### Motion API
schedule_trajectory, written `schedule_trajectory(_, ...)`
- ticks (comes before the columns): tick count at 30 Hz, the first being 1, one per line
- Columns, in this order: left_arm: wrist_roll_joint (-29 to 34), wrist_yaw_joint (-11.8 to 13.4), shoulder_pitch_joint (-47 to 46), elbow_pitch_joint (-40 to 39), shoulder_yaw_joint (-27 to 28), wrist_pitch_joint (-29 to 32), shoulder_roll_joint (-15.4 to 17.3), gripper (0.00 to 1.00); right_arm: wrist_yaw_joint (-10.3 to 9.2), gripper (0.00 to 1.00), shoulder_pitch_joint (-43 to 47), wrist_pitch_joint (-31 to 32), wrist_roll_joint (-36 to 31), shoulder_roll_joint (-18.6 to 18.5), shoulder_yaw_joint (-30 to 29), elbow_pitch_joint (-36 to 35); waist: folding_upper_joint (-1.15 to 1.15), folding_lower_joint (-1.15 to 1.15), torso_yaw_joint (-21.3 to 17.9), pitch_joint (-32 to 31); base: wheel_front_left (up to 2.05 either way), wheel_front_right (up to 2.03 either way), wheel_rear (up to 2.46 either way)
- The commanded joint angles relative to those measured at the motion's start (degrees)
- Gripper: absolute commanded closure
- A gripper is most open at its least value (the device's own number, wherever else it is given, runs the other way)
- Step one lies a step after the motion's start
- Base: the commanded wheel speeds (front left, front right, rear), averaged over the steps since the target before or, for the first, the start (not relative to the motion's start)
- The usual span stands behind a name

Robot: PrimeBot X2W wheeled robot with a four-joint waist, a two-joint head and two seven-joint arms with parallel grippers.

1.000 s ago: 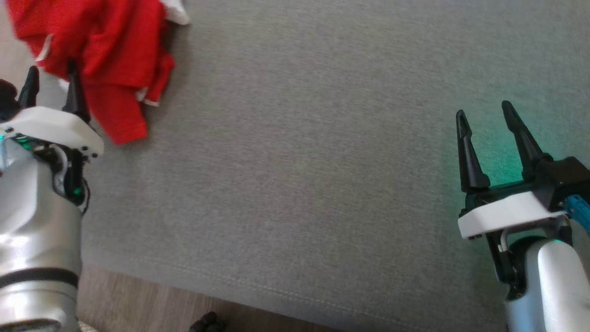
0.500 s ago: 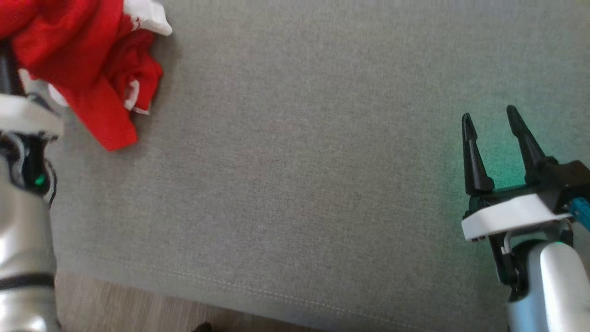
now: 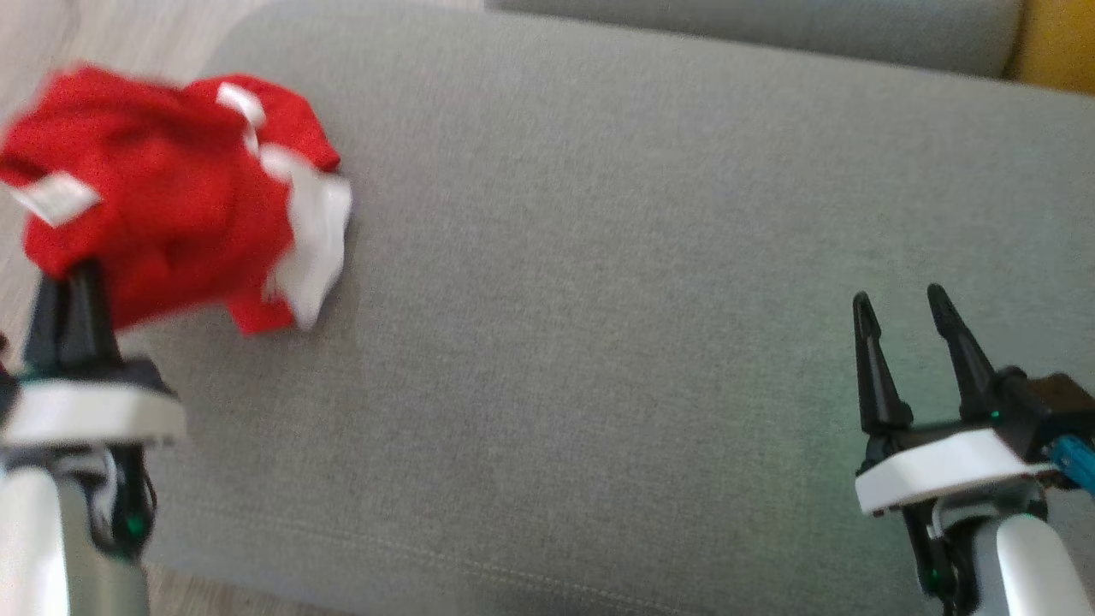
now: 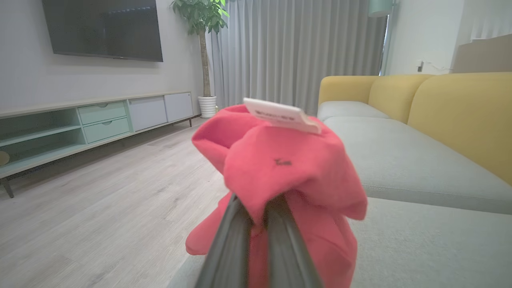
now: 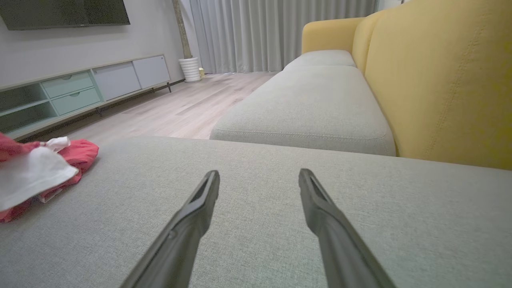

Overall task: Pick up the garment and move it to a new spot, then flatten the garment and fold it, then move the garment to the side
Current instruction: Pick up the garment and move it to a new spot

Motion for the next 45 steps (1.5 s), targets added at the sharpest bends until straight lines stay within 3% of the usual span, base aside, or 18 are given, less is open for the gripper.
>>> schedule_trajectory(1,0.9,0.4,0.8,-4.7,1.3,-0.4,1.2,1.00,-0.05,0.00,-0.1,-0.7,0.6,-0.2,1.2,-1.7,0.00,0.00,-1.0,-2.3,0.00,0.00,0.00)
schedule_trajectory(10,1.8,0.1,7.0,-17.5,-7.1,2.4,-2.0,1.00,-0.05,0.00,0.6,-1.0,1.9,-0.2,0.7,-2.6,0.00,0.00,-5.9,-2.2,0.00,0.00,0.00)
schedule_trajectory(16,1.1,-0.3,3.2,-17.5,-15.8,2.3,-0.8,1.00,-0.05,0.00,-1.3,-1.3,2.1,-0.2,2.2,-3.3,0.00,0.00,-13.7,0.9,0.00,0.00,0.00)
schedule_trajectory(27,-0.4,-0.4,-11.8,-7.5,-34.5,3.2,-0.9,1.00,-0.05,0.00,-4.3,-4.1,4.8,-0.2,3.5,-2.3,0.00,0.00,-27.7,9.1,0.00,0.00,0.00)
schedule_trajectory(28,-0.4,-0.4,-11.8,-7.5,-34.5,3.2,-0.9,1.00,-0.05,0.00,-4.3,-4.1,4.8,-0.2,3.5,-2.3,0.00,0.00,-27.7,9.1,0.00,0.00,0.00)
schedule_trajectory(35,-1.5,-0.4,-20.4,6.0,-49.3,4.1,-1.1,1.00,-0.05,0.00,-5.9,-6.6,6.6,-0.2,4.6,-0.2,0.00,0.00,-31.6,12.8,0.00,0.00,0.00)
schedule_trajectory(39,-4.4,-0.4,-22.5,13.1,-53.9,4.7,-1.3,1.00,-0.05,0.00,-6.4,-7.7,7.2,-0.2,4.9,1.2,0.00,0.00,-31.9,13.2,0.00,0.00,0.00)
schedule_trajectory(40,-4.9,-0.4,-22.9,14.3,-54.4,4.5,-1.4,0.83,-0.05,0.00,-6.4,-7.9,7.3,-0.2,4.8,1.5,0.00,0.00,-31.7,13.1,0.00,0.00,0.00)
schedule_trajectory(41,-5.4,-0.4,-23.1,15.1,-54.8,4.1,-1.6,0.09,-0.05,0.00,-6.4,-8.0,7.3,-0.2,4.6,1.8,0.00,0.00,-31.4,12.9,0.00,0.00,0.00)
schedule_trajectory(42,-5.7,-0.4,-23.3,15.8,-55.0,3.7,-1.7,0.00,-0.05,0.00,-6.5,-8.1,7.3,-0.2,4.6,2.2,0.00,0.00,-31.1,12.6,0.00,0.00,0.00)
schedule_trajectory(45,-6.6,-0.4,-22.8,16.7,-55.0,2.3,-2.0,0.00,-0.05,0.00,-6.5,-8.0,6.8,-0.2,4.5,2.9,0.00,0.00,-29.8,11.1,0.00,0.00,0.00)
